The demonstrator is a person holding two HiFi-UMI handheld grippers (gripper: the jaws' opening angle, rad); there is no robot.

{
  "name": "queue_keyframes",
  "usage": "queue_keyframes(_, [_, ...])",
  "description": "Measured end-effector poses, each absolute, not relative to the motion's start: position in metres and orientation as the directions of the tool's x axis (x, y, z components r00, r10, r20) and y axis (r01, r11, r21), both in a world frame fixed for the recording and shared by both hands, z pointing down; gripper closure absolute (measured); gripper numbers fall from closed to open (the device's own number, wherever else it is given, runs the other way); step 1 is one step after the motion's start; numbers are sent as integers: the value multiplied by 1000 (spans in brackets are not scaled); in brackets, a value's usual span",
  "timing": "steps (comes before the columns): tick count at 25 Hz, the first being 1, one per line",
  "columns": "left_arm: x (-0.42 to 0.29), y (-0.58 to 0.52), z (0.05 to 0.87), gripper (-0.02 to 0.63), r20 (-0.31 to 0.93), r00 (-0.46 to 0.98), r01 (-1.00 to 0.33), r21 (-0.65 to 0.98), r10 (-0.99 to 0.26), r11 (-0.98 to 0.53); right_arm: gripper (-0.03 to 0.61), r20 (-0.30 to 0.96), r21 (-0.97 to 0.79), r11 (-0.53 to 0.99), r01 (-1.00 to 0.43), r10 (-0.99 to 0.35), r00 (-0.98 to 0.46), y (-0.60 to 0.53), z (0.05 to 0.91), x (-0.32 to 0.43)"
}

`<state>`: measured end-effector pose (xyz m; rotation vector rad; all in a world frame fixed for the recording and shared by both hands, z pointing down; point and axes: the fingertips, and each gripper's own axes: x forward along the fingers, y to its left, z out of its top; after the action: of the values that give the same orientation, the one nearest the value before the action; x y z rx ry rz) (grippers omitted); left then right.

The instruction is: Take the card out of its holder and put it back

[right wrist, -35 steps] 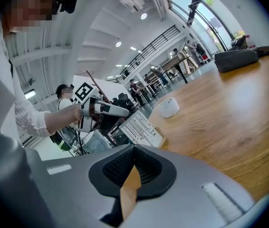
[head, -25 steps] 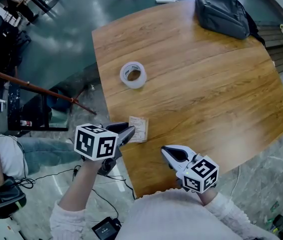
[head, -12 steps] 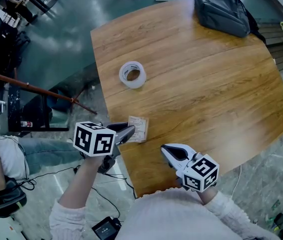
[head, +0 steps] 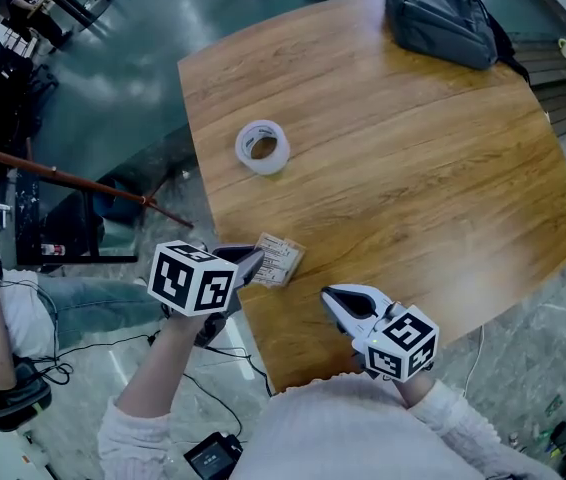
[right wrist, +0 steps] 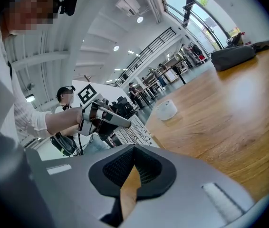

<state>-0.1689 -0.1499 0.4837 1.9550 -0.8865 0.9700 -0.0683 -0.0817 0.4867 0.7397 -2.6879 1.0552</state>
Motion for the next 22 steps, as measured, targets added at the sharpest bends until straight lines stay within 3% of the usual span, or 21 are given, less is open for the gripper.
queue_keyframes(22, [-166, -145, 461, 592, 873, 399, -813, 194, -282, -550, 581, 293, -576, 650, -496, -402, -867, -74, 474, -62])
